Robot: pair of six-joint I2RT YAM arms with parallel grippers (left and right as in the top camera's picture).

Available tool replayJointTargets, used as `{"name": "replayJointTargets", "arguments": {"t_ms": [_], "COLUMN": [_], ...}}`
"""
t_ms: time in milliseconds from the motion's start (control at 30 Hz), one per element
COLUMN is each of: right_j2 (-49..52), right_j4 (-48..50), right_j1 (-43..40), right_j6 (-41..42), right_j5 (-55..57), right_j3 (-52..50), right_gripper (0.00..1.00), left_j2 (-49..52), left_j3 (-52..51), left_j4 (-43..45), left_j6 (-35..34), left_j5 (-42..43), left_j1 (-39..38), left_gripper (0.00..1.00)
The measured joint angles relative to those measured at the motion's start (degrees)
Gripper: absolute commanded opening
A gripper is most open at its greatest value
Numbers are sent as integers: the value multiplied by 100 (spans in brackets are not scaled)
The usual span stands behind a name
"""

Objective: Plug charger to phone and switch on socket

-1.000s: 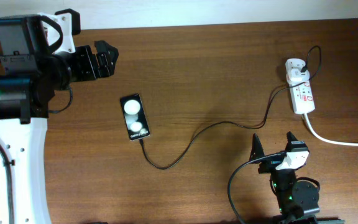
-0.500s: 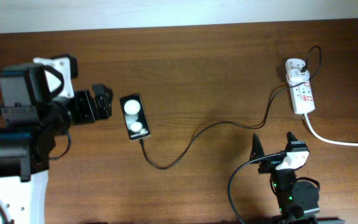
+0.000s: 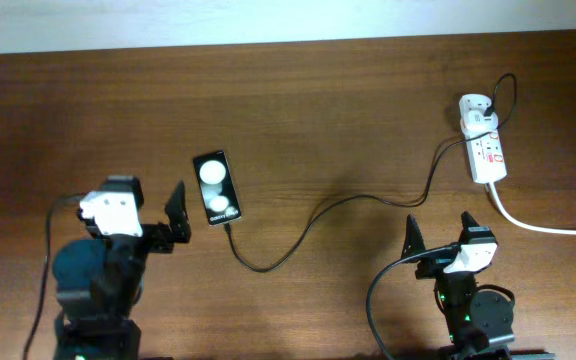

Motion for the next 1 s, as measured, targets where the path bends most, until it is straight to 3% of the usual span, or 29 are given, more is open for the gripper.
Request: {"name": "replayJointTargets", "arguments": {"t_ms": [100, 333, 667, 1000], "right_j2": [0, 0, 0, 0], "right_j4": [-2, -2, -2, -2], "right_j1": [0, 0, 0, 0], "right_j6": [0, -2, -4, -4], "right_j5": [0, 0, 0, 0], "right_j3": [0, 0, 0, 0], "right_gripper": [99, 99, 99, 99], "left_j2": [-614, -1775, -2708, -3287], "left_j3": [-763, -1993, -3134, -3399], "left_j4": [656, 1209, 1891, 1480], "left_j6": [267, 1248, 1478, 1480], "left_j5": [0, 2, -63, -131], "left_j1": [0, 0, 0, 0], "left_gripper": [99, 99, 99, 99]}}
